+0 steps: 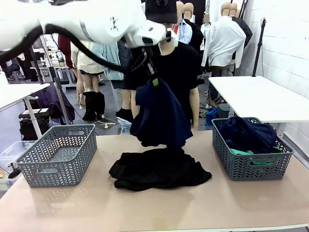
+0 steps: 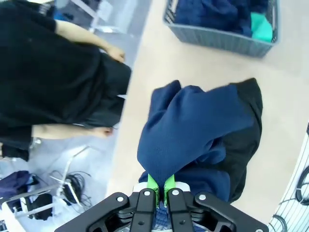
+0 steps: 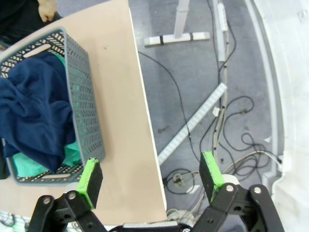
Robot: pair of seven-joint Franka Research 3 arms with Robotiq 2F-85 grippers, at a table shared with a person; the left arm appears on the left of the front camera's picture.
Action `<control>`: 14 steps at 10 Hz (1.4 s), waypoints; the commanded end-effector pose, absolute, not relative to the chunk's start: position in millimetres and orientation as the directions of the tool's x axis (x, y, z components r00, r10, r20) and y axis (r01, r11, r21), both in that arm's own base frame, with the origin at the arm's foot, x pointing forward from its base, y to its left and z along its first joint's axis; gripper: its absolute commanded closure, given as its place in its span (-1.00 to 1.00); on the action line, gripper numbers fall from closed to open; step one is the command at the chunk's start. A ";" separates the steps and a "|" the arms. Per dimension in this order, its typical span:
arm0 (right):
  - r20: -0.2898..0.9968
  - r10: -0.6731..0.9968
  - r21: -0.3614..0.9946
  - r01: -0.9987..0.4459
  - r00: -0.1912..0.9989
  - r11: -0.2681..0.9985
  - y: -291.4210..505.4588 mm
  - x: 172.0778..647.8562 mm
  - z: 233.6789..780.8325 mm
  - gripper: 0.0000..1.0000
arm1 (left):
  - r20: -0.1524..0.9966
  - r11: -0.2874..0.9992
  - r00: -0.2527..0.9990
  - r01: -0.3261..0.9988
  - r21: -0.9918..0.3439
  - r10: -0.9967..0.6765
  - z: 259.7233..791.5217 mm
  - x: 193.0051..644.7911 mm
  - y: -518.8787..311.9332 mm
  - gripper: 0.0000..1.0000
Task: Sort the tops and bottoms.
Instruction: Lift clothes from the center of the table with your left hand, then sort the clothes according to human instructions.
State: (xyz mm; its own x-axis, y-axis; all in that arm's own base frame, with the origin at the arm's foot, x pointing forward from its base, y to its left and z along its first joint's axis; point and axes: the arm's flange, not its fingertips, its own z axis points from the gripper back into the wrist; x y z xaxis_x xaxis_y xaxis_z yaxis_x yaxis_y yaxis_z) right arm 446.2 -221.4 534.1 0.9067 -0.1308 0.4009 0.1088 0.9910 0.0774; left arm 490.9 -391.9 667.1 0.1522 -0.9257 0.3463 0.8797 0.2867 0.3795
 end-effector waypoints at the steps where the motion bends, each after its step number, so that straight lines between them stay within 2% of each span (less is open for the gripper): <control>1: 0.394 -0.125 0.061 0.109 0.911 0.992 -222.0 446.1 533.8 -1.00 | 0.345 0.335 0.184 0.825 0.455 -0.920 703.2 471.0 -405.5 1.00; 4: 0.394 -0.125 0.061 0.109 0.911 0.992 -222.0 446.1 533.8 -1.00 | 0.448 0.440 0.199 0.720 0.536 -0.871 782.9 416.5 -413.7 1.00; 7: 0.394 -0.125 0.061 0.109 0.911 0.992 -222.0 446.1 533.8 -1.00 | 0.489 0.434 0.165 0.743 0.509 -0.856 788.9 372.5 -396.3 1.00; 8: 0.394 -0.125 0.061 0.109 0.911 0.992 -222.0 446.1 533.8 -1.00 | 0.488 0.439 0.166 0.732 0.522 -0.857 801.1 390.6 -408.1 1.00; 14: 0.394 -0.125 0.061 0.109 0.911 0.992 -222.0 446.1 533.8 -1.00 | 0.488 0.439 0.166 0.732 0.522 -0.857 801.1 390.6 -408.1 1.00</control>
State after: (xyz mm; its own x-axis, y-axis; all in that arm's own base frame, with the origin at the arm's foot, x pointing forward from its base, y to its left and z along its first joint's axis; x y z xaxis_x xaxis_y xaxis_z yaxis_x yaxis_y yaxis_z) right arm 446.2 -221.5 534.2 0.9067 -0.1310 0.4010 0.1090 0.9910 0.0773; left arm 390.4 -408.6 792.2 0.1746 -0.8612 0.4774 0.7395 0.4348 0.5139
